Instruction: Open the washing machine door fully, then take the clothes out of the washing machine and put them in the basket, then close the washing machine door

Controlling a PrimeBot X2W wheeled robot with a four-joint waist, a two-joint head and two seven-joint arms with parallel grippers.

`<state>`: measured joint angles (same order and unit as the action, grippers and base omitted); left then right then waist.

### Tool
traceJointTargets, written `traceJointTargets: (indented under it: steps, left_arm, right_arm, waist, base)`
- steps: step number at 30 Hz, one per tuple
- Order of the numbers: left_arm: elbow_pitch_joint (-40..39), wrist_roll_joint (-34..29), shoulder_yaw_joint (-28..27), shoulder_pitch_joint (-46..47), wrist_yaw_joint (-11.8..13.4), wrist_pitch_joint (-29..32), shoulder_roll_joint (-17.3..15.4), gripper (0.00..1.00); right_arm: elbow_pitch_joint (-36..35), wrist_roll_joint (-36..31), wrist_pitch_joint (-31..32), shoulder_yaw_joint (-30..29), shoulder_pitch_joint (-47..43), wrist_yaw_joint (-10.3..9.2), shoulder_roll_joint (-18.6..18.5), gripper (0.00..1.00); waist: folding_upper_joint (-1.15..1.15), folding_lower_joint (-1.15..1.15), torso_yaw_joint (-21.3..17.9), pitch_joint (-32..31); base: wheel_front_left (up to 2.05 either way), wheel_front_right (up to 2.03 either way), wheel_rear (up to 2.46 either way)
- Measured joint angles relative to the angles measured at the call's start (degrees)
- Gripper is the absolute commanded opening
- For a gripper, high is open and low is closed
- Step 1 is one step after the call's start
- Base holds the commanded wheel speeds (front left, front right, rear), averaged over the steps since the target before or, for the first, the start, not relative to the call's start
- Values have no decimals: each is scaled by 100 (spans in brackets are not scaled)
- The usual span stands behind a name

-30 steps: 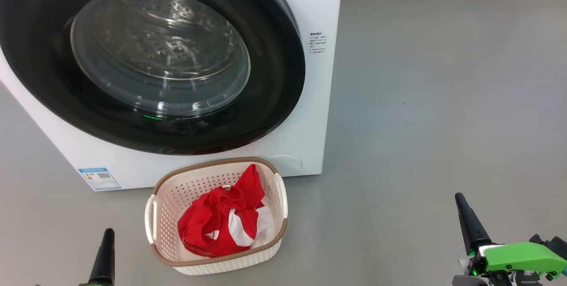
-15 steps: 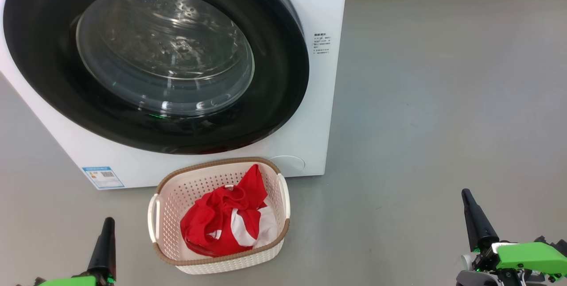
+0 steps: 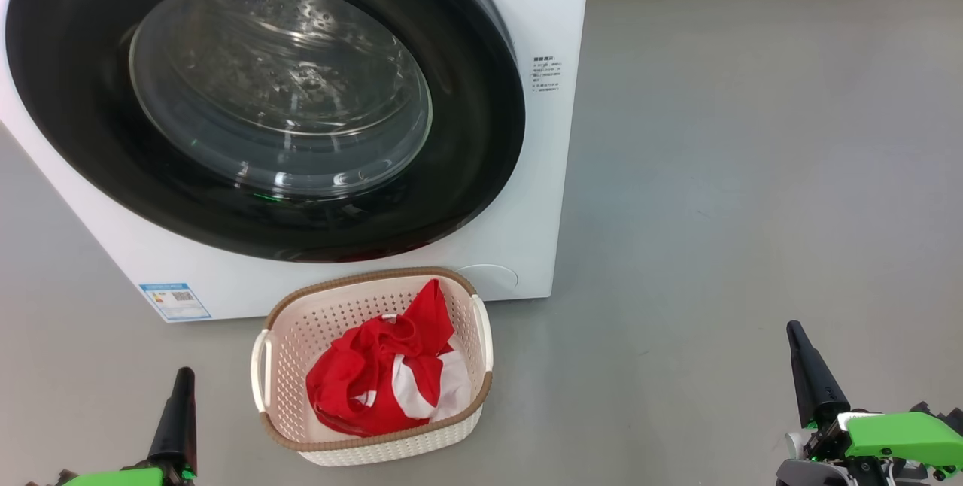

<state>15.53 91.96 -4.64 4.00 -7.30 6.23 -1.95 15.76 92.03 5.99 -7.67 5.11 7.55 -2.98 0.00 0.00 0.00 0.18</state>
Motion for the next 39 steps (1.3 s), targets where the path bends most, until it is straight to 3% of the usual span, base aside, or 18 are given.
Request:
traceJointTargets:
  steps: [39]
  left_arm:
    - [0, 0, -1, 0, 0, 0, 0, 0]
  right_arm:
    - [0, 0, 4, -12, -1, 0, 5, 0]
  waist:
    - [0, 0, 0, 0]
  base:
    - [0, 0, 0]
